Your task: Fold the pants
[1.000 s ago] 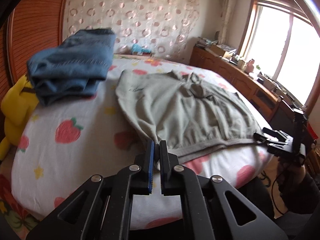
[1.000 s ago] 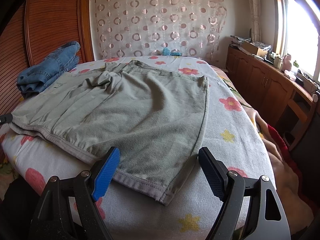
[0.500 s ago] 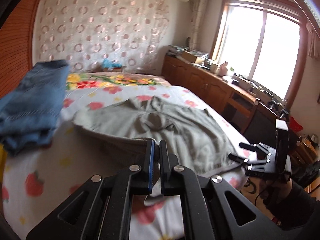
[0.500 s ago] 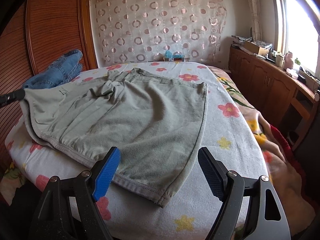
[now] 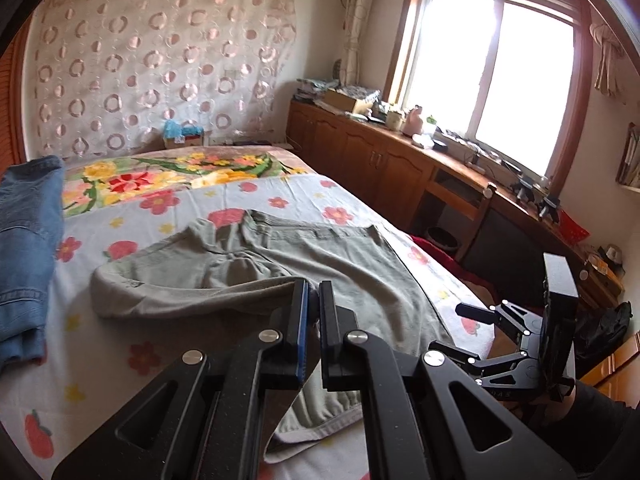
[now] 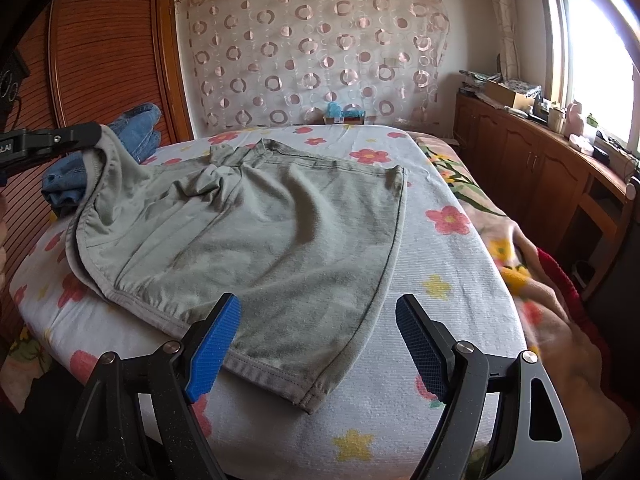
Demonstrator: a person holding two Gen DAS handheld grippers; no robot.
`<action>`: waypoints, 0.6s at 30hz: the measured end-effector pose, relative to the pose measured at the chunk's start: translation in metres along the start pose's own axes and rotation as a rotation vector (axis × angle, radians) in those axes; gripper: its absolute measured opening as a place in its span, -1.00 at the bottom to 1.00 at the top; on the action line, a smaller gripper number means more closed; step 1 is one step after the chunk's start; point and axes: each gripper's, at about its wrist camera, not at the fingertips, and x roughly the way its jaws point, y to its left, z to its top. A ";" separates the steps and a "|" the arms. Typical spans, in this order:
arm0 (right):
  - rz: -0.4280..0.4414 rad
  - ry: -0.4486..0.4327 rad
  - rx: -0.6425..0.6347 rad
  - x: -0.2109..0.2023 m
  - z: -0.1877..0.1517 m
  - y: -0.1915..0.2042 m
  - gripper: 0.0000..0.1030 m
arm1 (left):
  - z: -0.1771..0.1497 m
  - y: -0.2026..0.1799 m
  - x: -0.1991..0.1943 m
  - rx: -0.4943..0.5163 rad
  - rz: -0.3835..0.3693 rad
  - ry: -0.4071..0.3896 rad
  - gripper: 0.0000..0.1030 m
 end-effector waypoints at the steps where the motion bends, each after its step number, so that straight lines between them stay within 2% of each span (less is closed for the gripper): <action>1: 0.001 -0.001 0.002 -0.001 0.000 0.000 0.58 | 0.000 -0.002 0.003 0.003 -0.005 0.008 -0.89; 5: 0.019 -0.011 0.026 -0.003 0.000 -0.003 0.58 | -0.003 -0.008 0.017 0.017 -0.009 0.045 -0.89; 12: 0.006 -0.014 0.023 -0.002 -0.003 -0.002 0.58 | -0.012 -0.001 0.017 -0.004 0.034 0.064 -0.85; 14: 0.006 -0.014 0.026 -0.001 -0.003 -0.002 0.58 | -0.015 0.002 0.011 -0.002 0.051 0.061 -0.69; 16: 0.007 -0.012 0.027 0.001 -0.003 0.000 0.58 | -0.018 0.006 0.005 -0.003 0.079 0.050 -0.16; 18: 0.011 -0.009 0.026 0.003 -0.003 0.002 0.58 | -0.021 0.011 -0.003 -0.007 0.100 0.033 0.16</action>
